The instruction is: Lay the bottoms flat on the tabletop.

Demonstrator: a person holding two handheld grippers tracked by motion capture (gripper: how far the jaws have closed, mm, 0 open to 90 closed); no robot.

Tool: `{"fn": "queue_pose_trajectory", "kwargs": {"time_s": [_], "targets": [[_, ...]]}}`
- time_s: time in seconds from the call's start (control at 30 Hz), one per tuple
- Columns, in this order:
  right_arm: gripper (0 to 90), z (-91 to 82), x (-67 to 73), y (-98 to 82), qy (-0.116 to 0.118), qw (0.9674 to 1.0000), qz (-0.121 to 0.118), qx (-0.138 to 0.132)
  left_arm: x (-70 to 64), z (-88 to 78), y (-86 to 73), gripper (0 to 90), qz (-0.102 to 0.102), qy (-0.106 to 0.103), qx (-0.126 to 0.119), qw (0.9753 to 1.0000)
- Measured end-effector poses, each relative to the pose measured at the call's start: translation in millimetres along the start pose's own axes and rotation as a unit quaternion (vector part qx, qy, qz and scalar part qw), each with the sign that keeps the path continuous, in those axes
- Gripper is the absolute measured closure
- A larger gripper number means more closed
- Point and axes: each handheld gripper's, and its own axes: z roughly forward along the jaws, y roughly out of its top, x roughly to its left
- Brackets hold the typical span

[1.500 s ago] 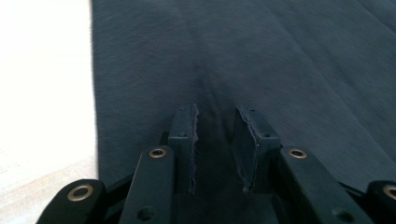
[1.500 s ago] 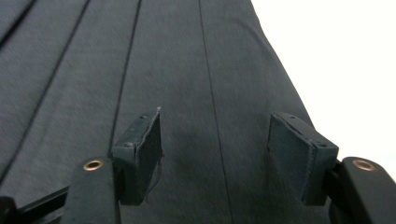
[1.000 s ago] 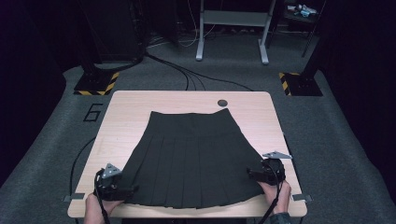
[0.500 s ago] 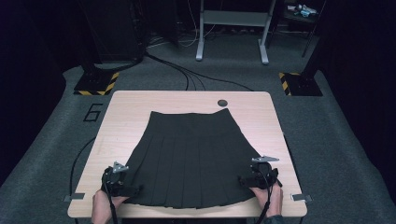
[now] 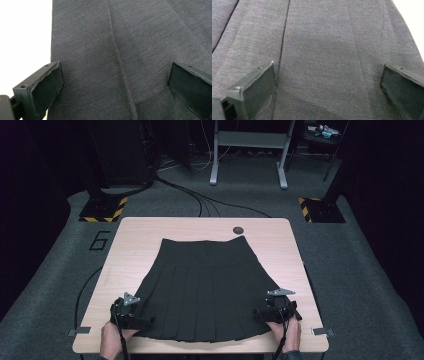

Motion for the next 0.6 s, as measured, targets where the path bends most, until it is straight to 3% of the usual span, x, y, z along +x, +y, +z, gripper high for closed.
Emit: {"fn": "queue_pose_trajectory", "kwargs": {"time_s": [0.3,0.6], "targets": [[0.0,11.9,-6.6,16.2,-0.006,1.0000,0.007,0.000,11.9,14.1,17.9,0.0,-0.003,0.001,-0.005,1.0000],[0.0,30.8,-17.4,41.9,-0.008,0.9999,0.008,0.000,27.8,36.4,47.4,0.0,-0.001,-0.003,-0.008,1.0000]]}}
